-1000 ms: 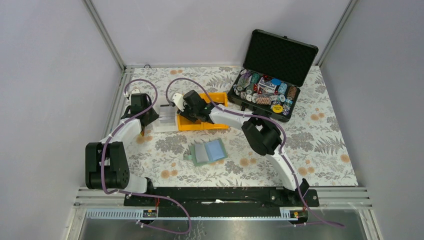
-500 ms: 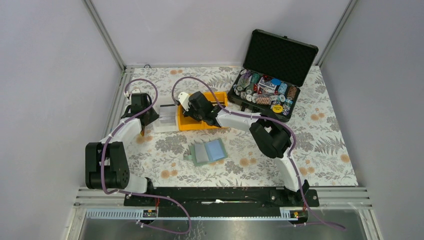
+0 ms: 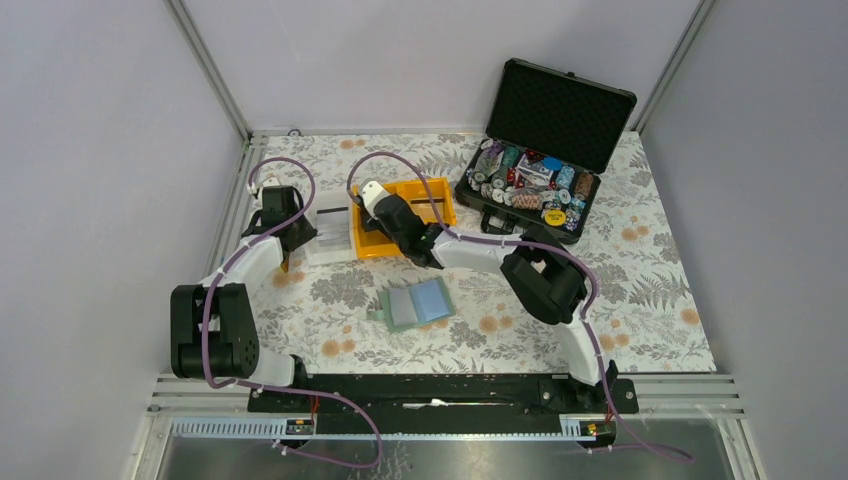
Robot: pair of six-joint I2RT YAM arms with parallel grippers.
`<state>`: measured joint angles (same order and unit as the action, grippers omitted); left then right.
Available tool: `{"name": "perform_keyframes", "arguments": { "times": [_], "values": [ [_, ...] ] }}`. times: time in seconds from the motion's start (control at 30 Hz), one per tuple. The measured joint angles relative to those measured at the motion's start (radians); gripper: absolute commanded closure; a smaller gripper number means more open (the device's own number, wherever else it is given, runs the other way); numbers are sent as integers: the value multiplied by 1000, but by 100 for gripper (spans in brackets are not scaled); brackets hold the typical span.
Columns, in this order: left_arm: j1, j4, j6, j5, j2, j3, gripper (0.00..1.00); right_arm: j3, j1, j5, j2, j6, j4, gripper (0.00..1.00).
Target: Put the credit cards into the card holder
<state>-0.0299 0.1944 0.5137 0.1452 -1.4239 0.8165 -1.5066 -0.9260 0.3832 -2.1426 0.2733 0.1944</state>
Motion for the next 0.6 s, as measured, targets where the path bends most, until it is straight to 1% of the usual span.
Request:
{"name": "perform_keyframes", "arguments": {
  "times": [0.17, 0.33, 0.37, 0.43, 0.5, 0.6],
  "values": [
    [0, 2, 3, 8, 2, 0, 86, 0, -31, 137, 0, -50, 19, 100],
    [0, 17, 9, 14, 10, 0, 85, 0, -36, 159, 0, -112, 19, 100],
    [0, 20, 9, 14, 11, 0, 82, -1, -36, 158, 0, -125, 13, 100],
    [0, 24, 10, 14, 13, 0, 73, -5, -35, 156, 0, -152, 0, 100],
    [0, 29, 12, 13, 19, 0, 59, -10, -35, 152, 2, -187, -19, 100],
    [-10, 27, 16, 27, 49, 0, 43, -8, -33, 141, 18, -250, -55, 100]
  ]
}}
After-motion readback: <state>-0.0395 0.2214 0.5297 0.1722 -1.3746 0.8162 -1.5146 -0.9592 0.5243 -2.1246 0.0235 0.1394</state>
